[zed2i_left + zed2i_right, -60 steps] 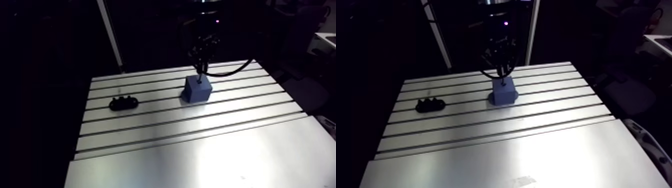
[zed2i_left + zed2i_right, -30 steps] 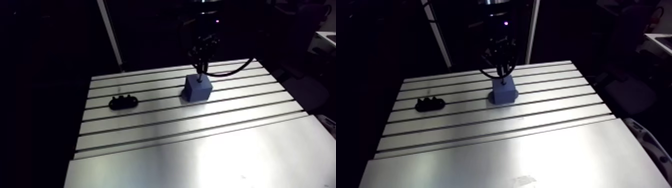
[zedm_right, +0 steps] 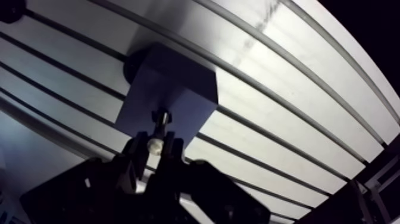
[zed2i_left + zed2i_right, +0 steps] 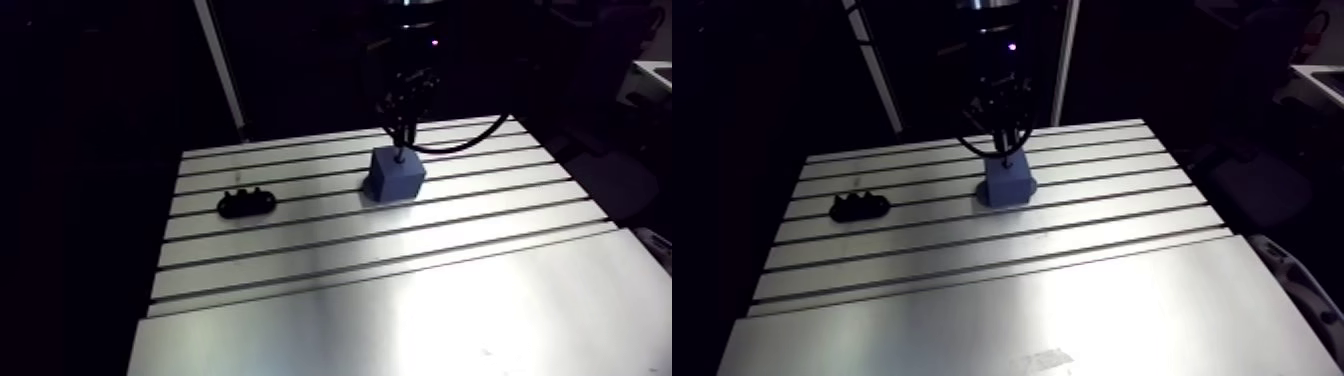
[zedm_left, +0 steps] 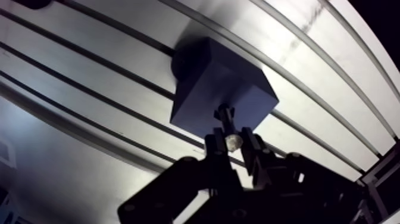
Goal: Pick up the M10 bolt and insert it into the hex recess until seated.
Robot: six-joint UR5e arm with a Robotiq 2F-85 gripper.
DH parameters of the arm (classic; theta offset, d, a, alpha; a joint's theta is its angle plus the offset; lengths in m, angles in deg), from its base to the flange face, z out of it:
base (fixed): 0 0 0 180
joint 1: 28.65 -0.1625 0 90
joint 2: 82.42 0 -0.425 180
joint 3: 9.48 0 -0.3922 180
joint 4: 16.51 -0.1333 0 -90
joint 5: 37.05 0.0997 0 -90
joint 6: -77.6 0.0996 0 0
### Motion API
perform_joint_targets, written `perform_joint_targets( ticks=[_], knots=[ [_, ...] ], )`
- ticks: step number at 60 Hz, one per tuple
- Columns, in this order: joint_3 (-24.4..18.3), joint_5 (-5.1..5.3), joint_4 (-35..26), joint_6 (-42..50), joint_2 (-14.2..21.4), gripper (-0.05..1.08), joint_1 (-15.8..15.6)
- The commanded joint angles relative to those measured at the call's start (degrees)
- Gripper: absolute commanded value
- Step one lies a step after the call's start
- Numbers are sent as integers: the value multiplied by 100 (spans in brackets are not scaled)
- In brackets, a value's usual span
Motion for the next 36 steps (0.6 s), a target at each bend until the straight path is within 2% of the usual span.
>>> perform_joint_targets(
  ticks=[1, 36],
  knots=[
    [16, 8, 2, -5, -12, 91, 0],
    [34, -1, 11, -5, -56, 91, -8]
  ],
)
